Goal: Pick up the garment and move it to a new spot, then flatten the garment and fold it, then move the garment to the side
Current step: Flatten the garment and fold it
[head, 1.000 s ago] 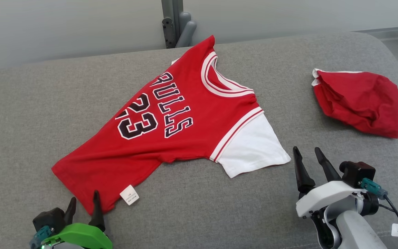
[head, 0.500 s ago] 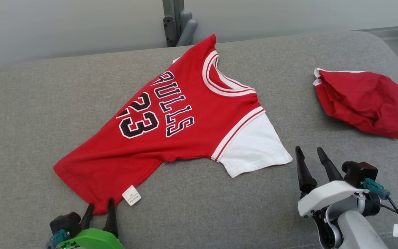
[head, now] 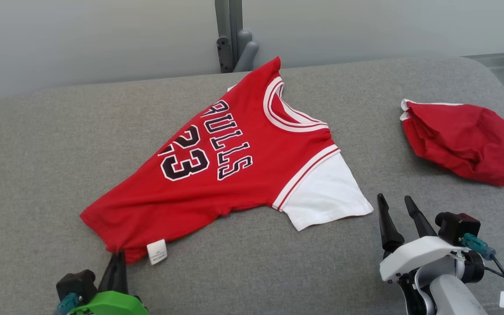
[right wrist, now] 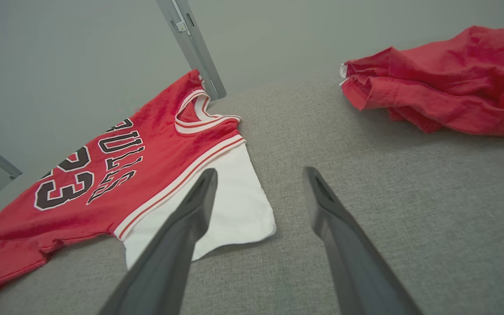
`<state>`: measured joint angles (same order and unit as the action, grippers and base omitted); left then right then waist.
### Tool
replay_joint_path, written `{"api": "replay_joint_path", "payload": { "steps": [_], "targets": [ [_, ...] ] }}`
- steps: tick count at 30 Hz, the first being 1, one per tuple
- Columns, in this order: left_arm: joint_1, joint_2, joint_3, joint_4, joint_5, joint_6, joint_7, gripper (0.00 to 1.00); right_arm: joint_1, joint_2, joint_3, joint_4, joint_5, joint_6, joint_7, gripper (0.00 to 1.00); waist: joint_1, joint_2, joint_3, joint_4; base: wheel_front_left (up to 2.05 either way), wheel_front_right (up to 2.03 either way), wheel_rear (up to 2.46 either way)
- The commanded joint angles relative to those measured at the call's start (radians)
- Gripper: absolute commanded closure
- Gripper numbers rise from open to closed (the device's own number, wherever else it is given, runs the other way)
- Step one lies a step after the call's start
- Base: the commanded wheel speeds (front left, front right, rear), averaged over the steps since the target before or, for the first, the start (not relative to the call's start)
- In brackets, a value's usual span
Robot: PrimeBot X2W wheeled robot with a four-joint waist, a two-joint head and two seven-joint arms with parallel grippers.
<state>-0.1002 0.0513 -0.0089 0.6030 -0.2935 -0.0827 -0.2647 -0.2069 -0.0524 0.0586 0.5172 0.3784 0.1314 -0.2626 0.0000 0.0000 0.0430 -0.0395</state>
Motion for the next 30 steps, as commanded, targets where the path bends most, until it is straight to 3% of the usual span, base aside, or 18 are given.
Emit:
{"api": "replay_joint_path", "payload": {
  "steps": [1,7,8,9,10,18,30],
  "targets": [
    [0.017,0.017,0.014,-0.027,0.030,0.005,0.000,1.00,0.020,-0.002,-0.005,0.003,0.010,-0.002,-0.002,0.00,0.0000,0.0000,-0.019,0.007,0.00,0.00,0.00],
    [0.069,0.035,0.048,-0.073,0.105,-0.007,0.001,1.00,0.036,0.000,-0.011,0.005,0.013,-0.002,-0.002,0.00,0.0000,0.0000,-0.030,0.012,0.00,0.00,0.00],
    [0.078,0.037,0.042,-0.051,0.112,-0.014,0.001,0.75,0.038,0.000,-0.011,0.007,0.016,-0.002,-0.002,0.00,0.0000,0.0000,-0.030,0.012,0.00,0.00,0.00],
    [0.080,0.036,0.037,-0.036,0.115,-0.020,0.000,0.21,0.039,0.000,-0.010,0.008,0.017,-0.002,-0.002,0.00,0.0000,0.0000,-0.030,0.012,0.00,0.00,0.00],
    [0.080,0.035,0.033,-0.018,0.117,-0.023,0.000,0.00,0.039,0.000,-0.009,0.009,0.018,-0.002,-0.002,0.00,0.0000,0.0000,-0.030,0.011,0.00,0.00,0.00],
    [0.095,0.017,0.056,0.069,0.111,-0.017,0.000,0.00,0.036,0.000,-0.006,0.015,0.022,-0.002,-0.002,0.00,0.0000,0.0000,-0.035,-0.006,0.00,0.00,0.00],
    [0.127,0.003,0.105,-0.080,0.149,-0.004,0.000,0.00,0.061,0.001,-0.035,-0.063,0.007,-0.001,-0.002,0.00,0.0000,0.0000,-0.060,-0.012,0.00,0.00,0.00]
  ]
}}
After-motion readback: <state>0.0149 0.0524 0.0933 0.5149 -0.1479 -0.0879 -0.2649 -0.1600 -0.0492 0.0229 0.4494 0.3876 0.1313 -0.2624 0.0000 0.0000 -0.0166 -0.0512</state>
